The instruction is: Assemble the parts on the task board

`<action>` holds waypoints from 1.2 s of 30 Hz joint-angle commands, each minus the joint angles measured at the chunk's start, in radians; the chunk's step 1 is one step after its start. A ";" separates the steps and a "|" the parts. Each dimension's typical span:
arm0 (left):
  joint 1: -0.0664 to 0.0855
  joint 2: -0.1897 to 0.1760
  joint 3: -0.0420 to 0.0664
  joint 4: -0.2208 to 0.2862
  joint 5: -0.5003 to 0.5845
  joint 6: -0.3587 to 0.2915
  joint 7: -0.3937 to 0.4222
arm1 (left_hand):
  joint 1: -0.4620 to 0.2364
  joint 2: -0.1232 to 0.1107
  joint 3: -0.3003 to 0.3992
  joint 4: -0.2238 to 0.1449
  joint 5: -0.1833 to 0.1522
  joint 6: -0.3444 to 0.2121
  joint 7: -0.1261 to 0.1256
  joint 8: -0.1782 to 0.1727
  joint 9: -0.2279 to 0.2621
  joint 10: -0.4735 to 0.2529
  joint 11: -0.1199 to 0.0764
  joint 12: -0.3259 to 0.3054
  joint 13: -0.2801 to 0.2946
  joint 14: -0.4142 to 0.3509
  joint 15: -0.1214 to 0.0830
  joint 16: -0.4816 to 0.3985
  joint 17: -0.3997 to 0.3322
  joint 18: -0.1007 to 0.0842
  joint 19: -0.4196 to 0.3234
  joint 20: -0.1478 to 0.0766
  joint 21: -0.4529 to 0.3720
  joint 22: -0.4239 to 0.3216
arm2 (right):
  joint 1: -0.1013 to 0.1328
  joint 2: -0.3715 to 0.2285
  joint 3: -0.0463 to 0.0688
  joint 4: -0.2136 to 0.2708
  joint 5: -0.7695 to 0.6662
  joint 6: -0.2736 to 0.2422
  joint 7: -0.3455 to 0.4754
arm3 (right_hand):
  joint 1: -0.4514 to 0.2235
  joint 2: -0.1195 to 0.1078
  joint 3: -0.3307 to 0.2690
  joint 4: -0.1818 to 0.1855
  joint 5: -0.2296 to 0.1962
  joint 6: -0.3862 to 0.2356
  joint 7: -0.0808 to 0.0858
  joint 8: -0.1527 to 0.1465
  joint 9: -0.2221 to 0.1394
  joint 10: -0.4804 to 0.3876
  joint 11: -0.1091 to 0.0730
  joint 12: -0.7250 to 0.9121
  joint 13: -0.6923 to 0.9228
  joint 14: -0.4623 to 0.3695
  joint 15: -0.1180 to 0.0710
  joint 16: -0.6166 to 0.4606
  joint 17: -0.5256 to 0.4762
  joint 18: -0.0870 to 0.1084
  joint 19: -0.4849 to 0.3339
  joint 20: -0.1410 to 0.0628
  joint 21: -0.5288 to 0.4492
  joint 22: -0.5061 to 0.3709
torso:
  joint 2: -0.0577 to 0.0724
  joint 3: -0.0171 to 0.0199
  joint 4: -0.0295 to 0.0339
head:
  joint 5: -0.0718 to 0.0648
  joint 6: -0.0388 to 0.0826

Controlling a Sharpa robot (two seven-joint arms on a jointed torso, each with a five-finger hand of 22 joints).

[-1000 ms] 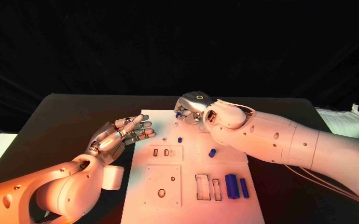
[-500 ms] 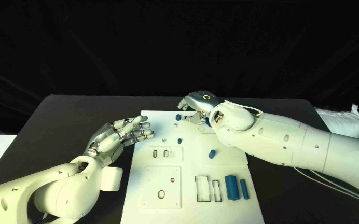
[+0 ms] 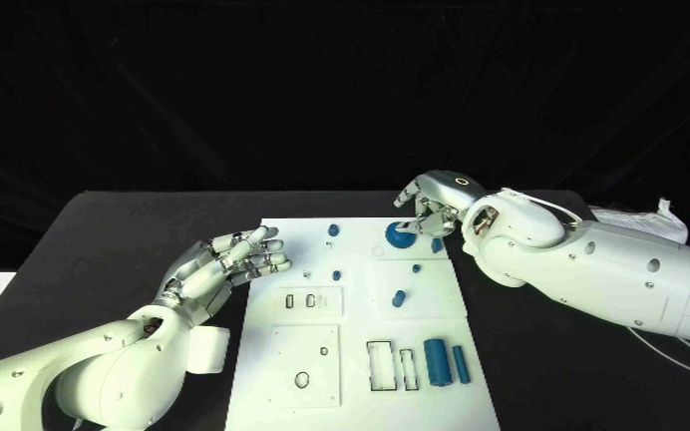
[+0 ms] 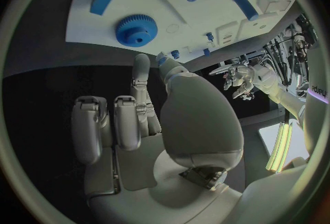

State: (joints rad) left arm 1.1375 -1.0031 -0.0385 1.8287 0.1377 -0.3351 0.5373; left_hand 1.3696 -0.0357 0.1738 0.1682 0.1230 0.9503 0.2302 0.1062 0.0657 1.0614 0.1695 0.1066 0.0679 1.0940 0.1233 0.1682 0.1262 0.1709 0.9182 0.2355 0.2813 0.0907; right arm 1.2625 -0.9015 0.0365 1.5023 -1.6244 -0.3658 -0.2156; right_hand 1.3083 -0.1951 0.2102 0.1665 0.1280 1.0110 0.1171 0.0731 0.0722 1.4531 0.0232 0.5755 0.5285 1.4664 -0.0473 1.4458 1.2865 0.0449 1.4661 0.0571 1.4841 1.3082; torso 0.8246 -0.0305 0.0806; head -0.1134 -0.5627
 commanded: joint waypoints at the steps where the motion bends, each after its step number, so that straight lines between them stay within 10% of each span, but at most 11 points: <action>1: 0.001 0.002 0.001 0.000 0.001 0.020 0.004 | 0.011 0.003 -0.001 -0.008 -0.005 -0.002 0.004 -0.007 -0.001 0.000 0.004 -0.005 -0.001 0.006 0.002 -0.006 0.001 0.013 0.006 0.000 -0.006 -0.001 | 0.000 -0.007 0.001 -0.006 0.076 0.092 -0.039 | 0.008 0.007 -0.076 0.043 0.040 -0.013 0.007 0.003 0.000 -0.018 0.007 0.337 0.366 0.072 0.006 0.042 0.087 -0.017 0.048 0.003 0.024 0.129 | 0.000 0.0005 -0.0009 | -0.004 -0.002; 9: 0.001 0.006 0.001 -0.004 0.001 0.020 0.004 | 0.011 0.003 -0.001 -0.008 -0.005 -0.003 0.004 -0.007 -0.001 0.000 0.004 -0.005 -0.001 0.006 0.003 -0.007 0.001 0.013 0.006 0.000 -0.006 -0.001 | -0.001 0.008 0.001 -0.053 0.077 0.123 -0.032 | 0.042 0.022 -0.145 0.118 0.057 -0.021 0.019 0.011 0.001 0.007 0.023 0.726 0.791 0.085 0.019 0.085 0.184 -0.029 0.070 0.021 0.054 0.189 | 0.000 -0.0010 0.0034 | -0.005 -0.005; 36: 0.001 0.010 0.001 -0.011 0.001 0.021 0.002 | 0.011 0.003 -0.001 -0.009 -0.005 -0.003 0.005 -0.008 -0.001 0.000 0.005 -0.006 -0.001 0.005 0.003 -0.008 0.001 0.013 0.006 0.000 -0.007 -0.002 | -0.016 0.055 0.001 -0.091 0.054 0.162 -0.006 | 0.061 0.052 -0.146 0.104 0.059 0.008 0.016 0.032 0.005 0.076 0.025 0.907 0.969 0.095 0.023 0.108 0.238 -0.037 0.089 0.025 0.072 0.230 | 0.000 -0.0029 0.0049 | -0.005 -0.016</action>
State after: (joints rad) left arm 1.1375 -0.9958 -0.0387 1.8166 0.1377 -0.3346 0.5347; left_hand 1.3696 -0.0357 0.1710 0.1654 0.1230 0.9503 0.2302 0.1024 0.0657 1.0614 0.1695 0.1067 0.0679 1.0940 0.1233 0.1625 0.1260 0.1709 0.9182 0.2355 0.2785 0.0899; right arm 1.2505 -0.8484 0.0393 1.4107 -1.5539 -0.2349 -0.2293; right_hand 1.3674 -0.1487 0.0651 0.2755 0.1820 1.0128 0.1340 0.1001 0.0758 1.4599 0.0501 1.4798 1.3081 1.4682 -0.0303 1.5492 1.3078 0.0138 1.4679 0.0737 1.5530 1.3077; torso 0.8245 -0.0334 0.0849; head -0.1180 -0.5780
